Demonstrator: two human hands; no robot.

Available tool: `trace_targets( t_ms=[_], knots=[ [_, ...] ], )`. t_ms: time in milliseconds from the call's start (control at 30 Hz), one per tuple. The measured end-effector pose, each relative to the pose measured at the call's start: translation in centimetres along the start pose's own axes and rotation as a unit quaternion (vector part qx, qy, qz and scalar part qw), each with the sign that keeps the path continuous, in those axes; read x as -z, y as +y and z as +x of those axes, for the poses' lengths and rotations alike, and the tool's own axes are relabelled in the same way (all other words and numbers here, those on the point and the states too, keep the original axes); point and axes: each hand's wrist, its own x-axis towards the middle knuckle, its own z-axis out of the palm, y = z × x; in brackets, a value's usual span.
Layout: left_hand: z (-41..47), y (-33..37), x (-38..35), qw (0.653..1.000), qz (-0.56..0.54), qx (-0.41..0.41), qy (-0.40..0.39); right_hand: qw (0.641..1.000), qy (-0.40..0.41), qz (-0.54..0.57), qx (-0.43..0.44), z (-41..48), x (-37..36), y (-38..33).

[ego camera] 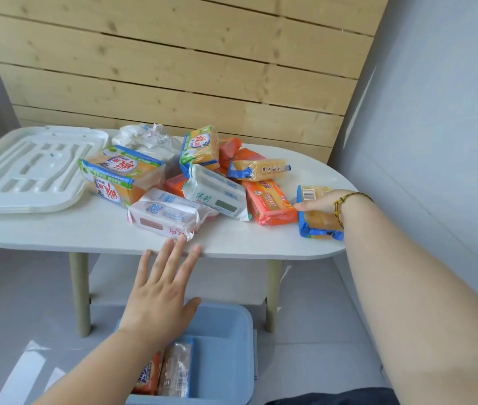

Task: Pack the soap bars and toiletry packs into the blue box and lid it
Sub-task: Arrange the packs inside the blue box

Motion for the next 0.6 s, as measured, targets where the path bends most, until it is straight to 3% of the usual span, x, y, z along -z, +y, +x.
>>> trace_targets(
  t_ms=[167,333,400,500,600],
  knots=[
    [-0.1,-0.4,-0.3,1.0,-0.011,-0.013,0.006,0.991,0.032,0.129,0.016,-0.4,-0.9,1.8],
    [-0.6,-0.9,-0.9,0.997,-0.078,0.01,-0.021,0.974,0.059,0.209,0.055,-2.3,-1.6,3.3],
    [-1.5,-1.3,-1.0,0.99,-0.143,0.021,0.004,0.959,0.054,0.268,0.076,-3.7,-2.4,3.9],
    [-4.0,-2.2,-1.4,0.98,-0.183,0.063,0.036,0.923,-0.003,0.368,0.113,-6.8,-4.3,5.3],
    [-6.3,-3.7,-3.0,0.974,-0.176,0.14,-0.029,0.9,-0.108,0.395,0.149,-9.5,-6.4,6.9]
  ],
)
